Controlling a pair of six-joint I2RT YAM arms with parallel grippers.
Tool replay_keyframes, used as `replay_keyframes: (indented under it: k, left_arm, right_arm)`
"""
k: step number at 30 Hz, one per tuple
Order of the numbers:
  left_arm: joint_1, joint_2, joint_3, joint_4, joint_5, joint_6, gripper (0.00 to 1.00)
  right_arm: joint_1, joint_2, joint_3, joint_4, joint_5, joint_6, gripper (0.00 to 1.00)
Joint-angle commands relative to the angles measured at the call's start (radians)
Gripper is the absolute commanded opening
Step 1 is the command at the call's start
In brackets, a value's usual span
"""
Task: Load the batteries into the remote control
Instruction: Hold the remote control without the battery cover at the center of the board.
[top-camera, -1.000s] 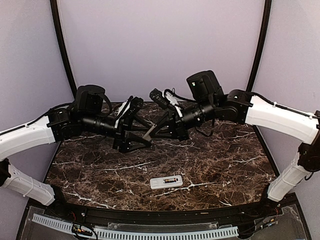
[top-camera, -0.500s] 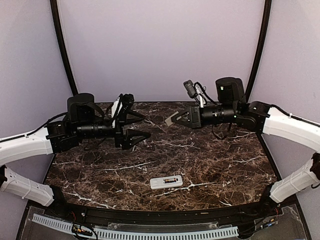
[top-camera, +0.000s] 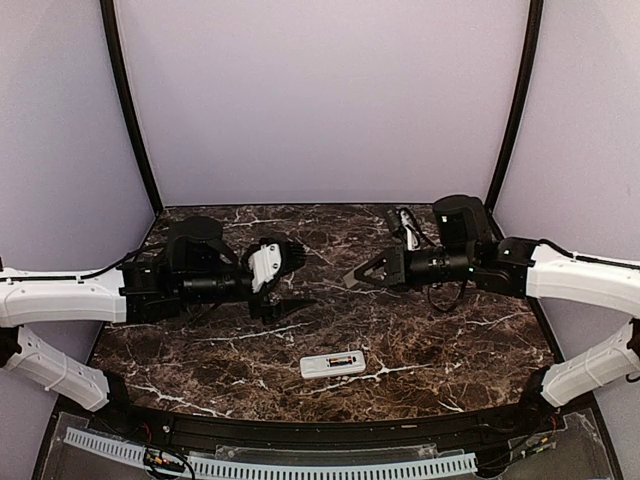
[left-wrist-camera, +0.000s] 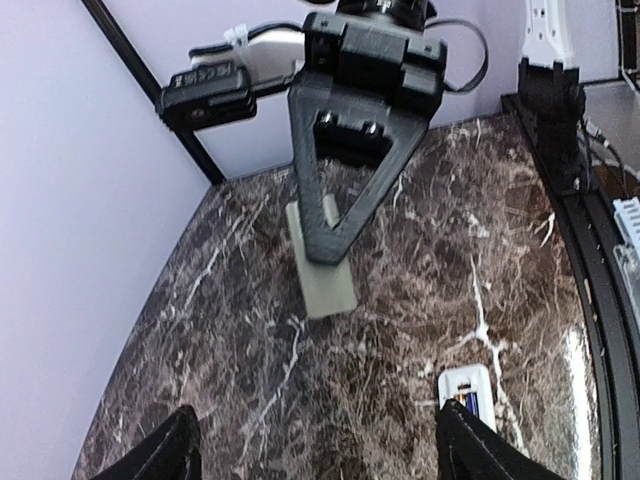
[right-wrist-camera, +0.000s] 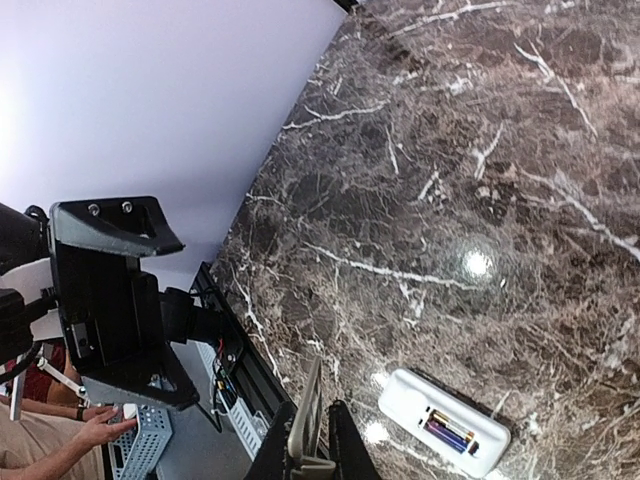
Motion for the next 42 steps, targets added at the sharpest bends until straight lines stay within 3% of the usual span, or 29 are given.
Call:
replay_keyframes:
  k: [1, 4, 9, 20, 30, 42]
  left_arm:
    - [-0.022, 0.041, -0.062, -0.121, -0.084, -0.041, 0.81]
    - [-0.030, 0.073, -0.076, -0.220, -0.036, -0.098, 0.82]
    - [-0.040, 0.210, -0.058, -0.307, -0.089, -0.154, 0.84]
    - [-0.053, 0.384, -0.064, -0.221, -0.017, -0.255, 0.92]
    - [-0.105, 0.485, -0.039, -0.199, -0.131, -0.325, 0.85]
    - [-0.111, 0.496, -0.037, -0.139, -0.124, -0.462, 0.73]
  right_arm:
    - [0.004, 0.006, -0.084, 0.029, -0.029, 0.061, 0.00]
    - [0.004, 0.023, -0.112, 0.017, -0.030, 0.051, 0.00]
    - [0.004, 0.052, -0.136, 0.015, -0.027, 0.022, 0.00]
    - [0.001, 0.052, -0.219, 0.014, -0.058, -0.025, 0.00]
    - [0.000, -0.049, -0.265, -0.025, -0.037, -0.036, 0.00]
    - [-0.019, -0.014, -0.184, -0.085, -0.062, -0.144, 0.00]
